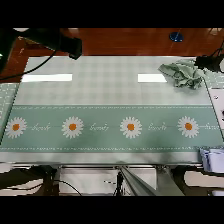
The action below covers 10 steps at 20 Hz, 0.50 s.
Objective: Fold the shirts.
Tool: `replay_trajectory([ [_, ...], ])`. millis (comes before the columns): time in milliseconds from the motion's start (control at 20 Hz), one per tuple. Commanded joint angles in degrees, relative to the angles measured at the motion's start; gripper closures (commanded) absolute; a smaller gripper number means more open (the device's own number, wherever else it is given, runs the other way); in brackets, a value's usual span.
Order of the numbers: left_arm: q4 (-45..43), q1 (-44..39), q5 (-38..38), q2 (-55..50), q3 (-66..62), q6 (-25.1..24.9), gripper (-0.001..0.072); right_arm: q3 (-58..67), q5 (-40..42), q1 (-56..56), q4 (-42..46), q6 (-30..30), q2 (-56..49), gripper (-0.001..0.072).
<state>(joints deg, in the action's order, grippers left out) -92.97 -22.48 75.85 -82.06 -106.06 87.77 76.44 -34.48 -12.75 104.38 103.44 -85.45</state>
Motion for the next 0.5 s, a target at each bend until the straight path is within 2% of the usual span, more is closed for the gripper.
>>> replay_trajectory([
  [0,0.0,0.0,3.1,1.9,-1.0,0.0,0.0017,1.7,0.2,-2.2,2.0,0.9,-5.6,0.0290],
  [150,0.0,-0.5,6.8,2.4,-1.0,0.0,0.0020,1.8,-0.2,-2.6,6.1,0.9,-8.2,0.0291],
  [400,0.0,-3.2,7.3,3.2,-1.0,0.0,0.0022,1.8,-1.4,-2.5,10.1,1.4,-12.8,0.0292],
  [450,0.0,-3.5,7.3,3.2,-1.0,0.0,0.0022,1.8,-1.4,-2.5,10.1,1.4,-13.6,0.0323],
])
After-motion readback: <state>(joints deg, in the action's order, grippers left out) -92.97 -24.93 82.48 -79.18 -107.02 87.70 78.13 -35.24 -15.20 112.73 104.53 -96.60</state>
